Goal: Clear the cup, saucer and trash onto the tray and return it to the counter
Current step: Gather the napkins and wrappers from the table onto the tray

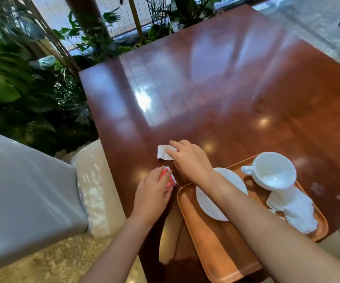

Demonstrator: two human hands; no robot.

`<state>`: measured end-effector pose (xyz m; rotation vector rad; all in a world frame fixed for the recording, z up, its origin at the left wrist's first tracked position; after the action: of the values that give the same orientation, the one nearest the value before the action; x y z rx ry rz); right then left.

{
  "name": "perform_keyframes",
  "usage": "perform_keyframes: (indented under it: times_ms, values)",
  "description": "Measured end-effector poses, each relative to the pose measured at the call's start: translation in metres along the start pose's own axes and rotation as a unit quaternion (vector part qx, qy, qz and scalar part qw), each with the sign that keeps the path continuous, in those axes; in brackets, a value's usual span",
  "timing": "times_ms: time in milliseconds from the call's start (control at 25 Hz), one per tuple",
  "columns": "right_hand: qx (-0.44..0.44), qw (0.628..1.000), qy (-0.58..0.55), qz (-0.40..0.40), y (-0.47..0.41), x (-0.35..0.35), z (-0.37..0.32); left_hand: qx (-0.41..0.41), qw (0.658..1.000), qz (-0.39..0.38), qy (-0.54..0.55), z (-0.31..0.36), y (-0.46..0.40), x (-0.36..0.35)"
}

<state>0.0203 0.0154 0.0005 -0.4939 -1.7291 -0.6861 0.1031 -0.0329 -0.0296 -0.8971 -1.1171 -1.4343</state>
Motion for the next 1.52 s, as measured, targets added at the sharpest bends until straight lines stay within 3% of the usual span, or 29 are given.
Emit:
perform_keyframes:
  times_ms: [240, 440, 560, 640, 760, 840, 960, 1120, 1520]
  values:
    - [0.0, 0.995, 0.007, -0.103, -0.033, -0.042, 0.002, -0.014, 0.998, -0.009, 0.053, -0.008, -0.007, -0.017]
    - [-0.002, 0.996, 0.001, -0.084, -0.038, -0.052, 0.009, -0.021, 0.995, 0.001, 0.094, -0.017, -0.001, -0.011]
    - [0.011, 0.999, -0.048, -0.024, -0.031, -0.04, 0.008, -0.03, 0.994, 0.015, 0.1, -0.017, 0.004, -0.005]
    - [0.011, 0.993, -0.103, 0.057, -0.01, -0.014, 0.012, -0.033, 0.991, 0.037, 0.125, -0.013, 0.011, 0.005]
    - [-0.014, 0.978, -0.136, 0.16, 0.053, 0.024, 0.016, -0.061, 0.982, 0.068, 0.163, 0.012, 0.034, 0.018]
    - [-0.043, 0.971, -0.145, 0.187, 0.111, 0.031, 0.018, -0.104, 0.976, 0.065, 0.18, 0.041, 0.06, 0.015]
    - [-0.087, 0.974, -0.132, 0.16, 0.194, 0.008, 0.017, -0.169, 0.965, 0.034, 0.199, 0.084, 0.097, -0.008]
    - [-0.103, 0.982, -0.113, 0.11, 0.257, -0.036, 0.017, -0.188, 0.967, -0.021, 0.168, 0.114, 0.115, -0.045]
    - [-0.057, 0.995, -0.031, 0.073, 0.266, -0.076, 0.008, -0.115, 0.989, -0.057, 0.079, 0.116, 0.111, -0.059]
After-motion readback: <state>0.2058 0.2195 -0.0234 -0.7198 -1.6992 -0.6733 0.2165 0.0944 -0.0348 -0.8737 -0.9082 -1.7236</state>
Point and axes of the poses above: each hand's wrist, its own y-axis away from the middle knuckle, its own x-axis out of the back of the hand, z = x × y, the point moved 10 cm from there along -y, towards the middle knuckle, and after that the axes turned 11 degrees about -z, right-handed, at the moved point
